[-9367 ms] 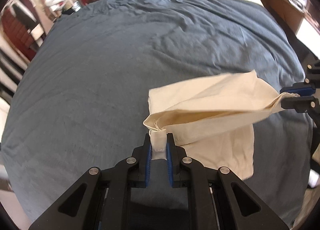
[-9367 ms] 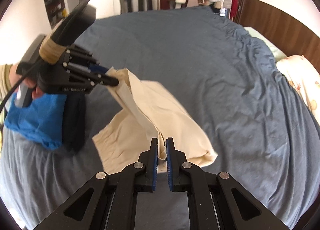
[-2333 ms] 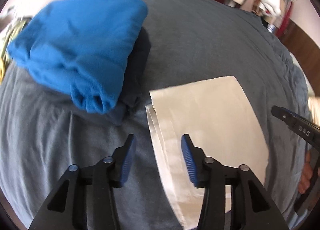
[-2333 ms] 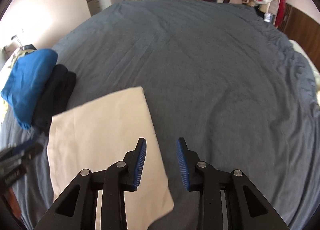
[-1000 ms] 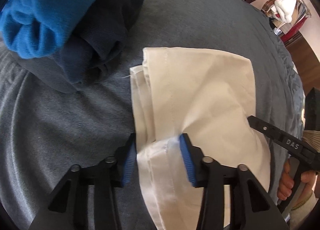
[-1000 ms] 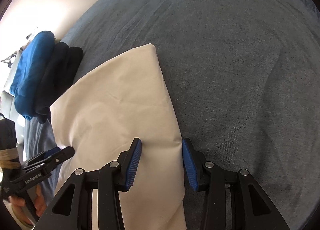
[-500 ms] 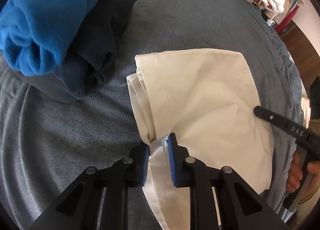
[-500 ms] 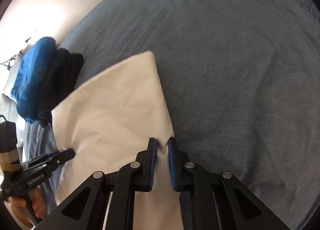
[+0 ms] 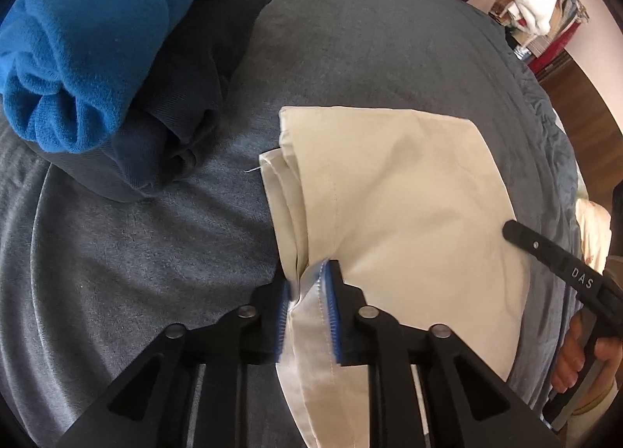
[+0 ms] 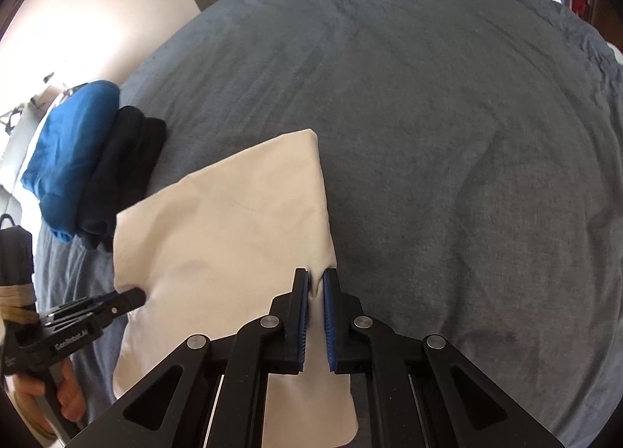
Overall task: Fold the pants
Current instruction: 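Grasp the pants edge with the left gripper while the right gripper grasps it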
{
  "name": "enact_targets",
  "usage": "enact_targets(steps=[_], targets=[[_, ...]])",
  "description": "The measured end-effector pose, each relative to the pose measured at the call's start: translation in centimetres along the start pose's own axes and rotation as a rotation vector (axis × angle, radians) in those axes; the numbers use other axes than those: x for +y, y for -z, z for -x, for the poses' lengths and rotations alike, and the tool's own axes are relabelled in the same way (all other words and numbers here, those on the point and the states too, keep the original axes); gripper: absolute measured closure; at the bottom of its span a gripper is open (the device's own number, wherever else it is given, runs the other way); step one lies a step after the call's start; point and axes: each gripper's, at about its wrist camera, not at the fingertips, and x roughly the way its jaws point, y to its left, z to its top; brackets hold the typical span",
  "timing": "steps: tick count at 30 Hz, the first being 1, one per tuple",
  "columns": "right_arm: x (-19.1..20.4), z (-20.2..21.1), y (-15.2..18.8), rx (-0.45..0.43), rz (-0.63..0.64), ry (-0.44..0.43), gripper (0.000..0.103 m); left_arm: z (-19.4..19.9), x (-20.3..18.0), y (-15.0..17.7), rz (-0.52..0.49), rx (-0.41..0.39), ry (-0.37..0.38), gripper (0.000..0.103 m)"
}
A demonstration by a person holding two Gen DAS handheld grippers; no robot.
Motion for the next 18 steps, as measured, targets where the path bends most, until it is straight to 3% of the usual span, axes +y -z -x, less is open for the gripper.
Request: enact_targets(steps=[1, 5, 8, 14, 18], targets=[[-0.2, -0.2, 0.1, 0.005, -0.008, 0.001, 0.094, -0.1, 0.1, 0.0, 0.006, -0.004, -0.011, 0.072], [-0.8, -1.4, 0.0, 0.039, -0.022, -0.003, 0.090, -0.2, 0.2, 0.2, -0.004, -0.008, -0.035, 0.065], [-1.0, -2.3, -0.1, 0.062, 0.008, 0.011, 0.072, -0.7, 0.5, 0.3, -0.009, 0.000, -0.040, 0.062], [-1.3, -4.8, -0.2, 0.107, -0.027, -0.056, 0.069, -1.5, 0.5, 0.1, -0.023, 0.011, -0.031, 0.065], [-1.6, -5.9, -0.4, 0.118, -0.060, -0.090, 0.070, -1.8, 0.3, 0.0, -0.022, 0.035, 0.018, 0.080]])
